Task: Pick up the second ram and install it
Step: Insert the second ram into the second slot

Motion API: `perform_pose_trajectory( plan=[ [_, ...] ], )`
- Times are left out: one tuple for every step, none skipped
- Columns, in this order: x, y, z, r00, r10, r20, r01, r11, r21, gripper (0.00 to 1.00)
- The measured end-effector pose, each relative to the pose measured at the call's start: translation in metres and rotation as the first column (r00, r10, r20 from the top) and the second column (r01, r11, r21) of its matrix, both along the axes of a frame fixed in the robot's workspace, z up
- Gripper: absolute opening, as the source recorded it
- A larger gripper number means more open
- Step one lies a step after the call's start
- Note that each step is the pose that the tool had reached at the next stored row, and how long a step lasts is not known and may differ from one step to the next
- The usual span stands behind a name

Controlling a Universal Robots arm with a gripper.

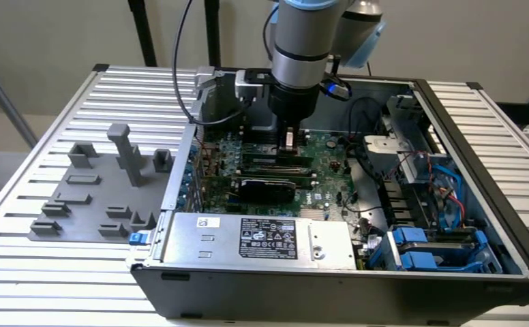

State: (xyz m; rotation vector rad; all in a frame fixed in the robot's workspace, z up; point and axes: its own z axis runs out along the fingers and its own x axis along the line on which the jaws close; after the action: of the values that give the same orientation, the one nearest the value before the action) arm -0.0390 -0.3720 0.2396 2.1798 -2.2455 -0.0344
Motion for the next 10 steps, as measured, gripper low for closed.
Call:
perform_pose_trajectory(
  plan=[
    [-0.0001,-0.0014,-0.0016,1.0,0.0,-0.0001,0.0,1.0,-0.0001,0.14],
    [0.0,-0.0026,-0.0023,1.0,0.0,-0.0001,0.0,1.0,0.0001,0.14],
    [0.0,-0.0034,-0.0025,1.0,0.0,0.0,0.0,1.0,0.0004,0.14],
    [0.0,-0.0038,-0.0025,1.0,0.0,0.0,0.0,1.0,0.0004,0.14],
    [0.0,-0.0043,-0.0025,1.0,0.0,-0.0001,0.0,1.0,0.0007,0.14],
    [0.0,-0.0045,-0.0025,1.0,0.0,0.0,0.0,1.0,0.0009,0.14],
    [0.0,-0.0048,-0.0026,1.0,0.0,0.0,0.0,1.0,0.0011,0.14],
    [0.0,-0.0052,-0.0026,1.0,0.0,-0.0001,0.0,1.0,0.001,0.14],
    [0.0001,-0.0057,-0.0026,1.0,0.0,-0.0001,0.0,1.0,0.0009,0.14],
    [0.0001,-0.006,-0.0028,1.0,0.0,-0.0001,0.0,1.0,0.0009,0.14]
  ],
)
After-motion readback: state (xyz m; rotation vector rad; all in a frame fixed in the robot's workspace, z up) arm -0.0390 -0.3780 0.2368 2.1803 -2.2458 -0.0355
